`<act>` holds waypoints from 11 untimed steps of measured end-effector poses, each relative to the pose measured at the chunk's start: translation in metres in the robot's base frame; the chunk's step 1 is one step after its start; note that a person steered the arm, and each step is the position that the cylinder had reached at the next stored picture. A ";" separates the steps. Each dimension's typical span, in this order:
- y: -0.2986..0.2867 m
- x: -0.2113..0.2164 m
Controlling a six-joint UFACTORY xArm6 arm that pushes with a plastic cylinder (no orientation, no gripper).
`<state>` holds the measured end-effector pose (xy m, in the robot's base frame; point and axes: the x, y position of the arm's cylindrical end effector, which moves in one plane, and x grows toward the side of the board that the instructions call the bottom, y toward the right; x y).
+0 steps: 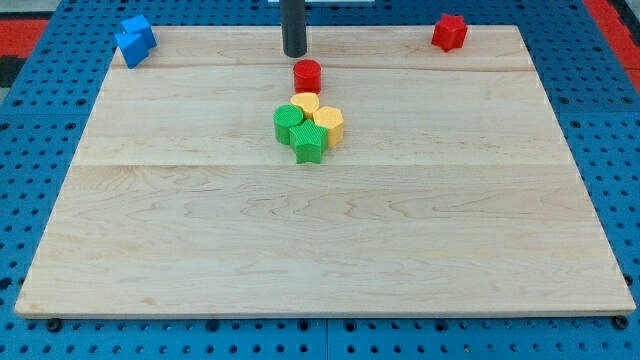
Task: Push the red circle to the group of blocks
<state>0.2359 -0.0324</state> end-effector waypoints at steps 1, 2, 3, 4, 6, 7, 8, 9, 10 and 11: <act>0.017 0.004; 0.014 0.021; -0.018 0.036; -0.061 0.053; -0.053 0.009; -0.008 0.004; 0.003 0.013; 0.003 0.029; 0.003 0.039; 0.003 0.046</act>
